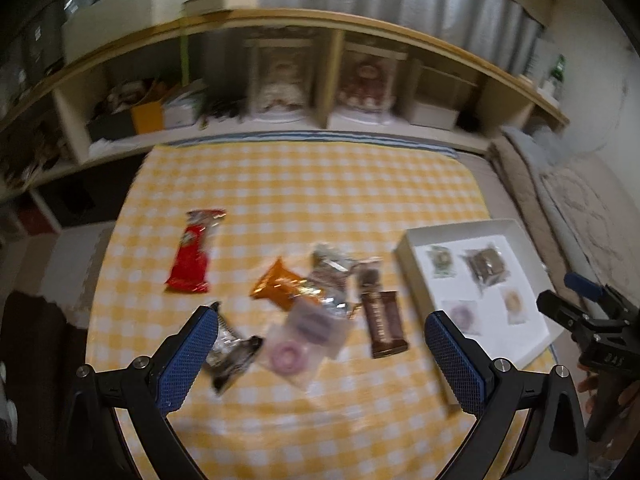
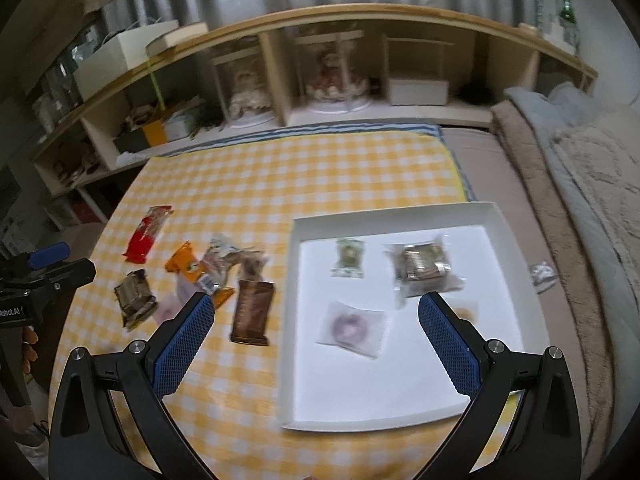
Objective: Organize snacks
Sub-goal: 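Withdraw both tools from the tray back toward the remaining snacks, then grasp the dark silver-wrapped cake with the left tool while the right closes on a clear pouch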
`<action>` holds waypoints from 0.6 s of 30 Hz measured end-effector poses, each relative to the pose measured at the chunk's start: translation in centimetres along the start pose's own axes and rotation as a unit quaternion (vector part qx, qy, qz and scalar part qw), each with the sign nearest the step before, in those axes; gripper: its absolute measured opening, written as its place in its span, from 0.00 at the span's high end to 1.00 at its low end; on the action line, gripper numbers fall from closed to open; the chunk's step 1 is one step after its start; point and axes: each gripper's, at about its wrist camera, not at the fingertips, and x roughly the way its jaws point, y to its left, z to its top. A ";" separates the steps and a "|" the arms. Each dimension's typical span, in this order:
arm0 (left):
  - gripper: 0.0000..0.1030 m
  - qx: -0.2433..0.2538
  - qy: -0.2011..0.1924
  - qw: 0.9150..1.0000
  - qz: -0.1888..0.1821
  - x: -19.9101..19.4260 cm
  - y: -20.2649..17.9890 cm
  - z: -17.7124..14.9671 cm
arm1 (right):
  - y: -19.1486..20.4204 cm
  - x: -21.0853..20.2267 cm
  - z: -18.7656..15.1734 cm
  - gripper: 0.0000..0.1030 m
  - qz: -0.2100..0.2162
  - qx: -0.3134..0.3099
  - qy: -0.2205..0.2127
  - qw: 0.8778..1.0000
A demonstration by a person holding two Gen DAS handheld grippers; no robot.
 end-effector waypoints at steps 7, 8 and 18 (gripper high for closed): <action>0.00 -0.077 0.010 0.997 0.008 1.2 6.1 -0.6 | 3.8 3.1 -0.3 0.00 0.036 -0.035 0.011 0.999; 0.00 -0.097 0.018 0.995 0.010 1.7 7.2 -0.7 | 4.4 3.6 -0.4 0.00 0.043 -0.039 0.010 0.998; 0.25 -0.279 0.108 0.954 -0.015 7.8 13.3 -2.6 | 8.5 10.3 -0.6 0.00 0.133 -0.067 0.036 0.988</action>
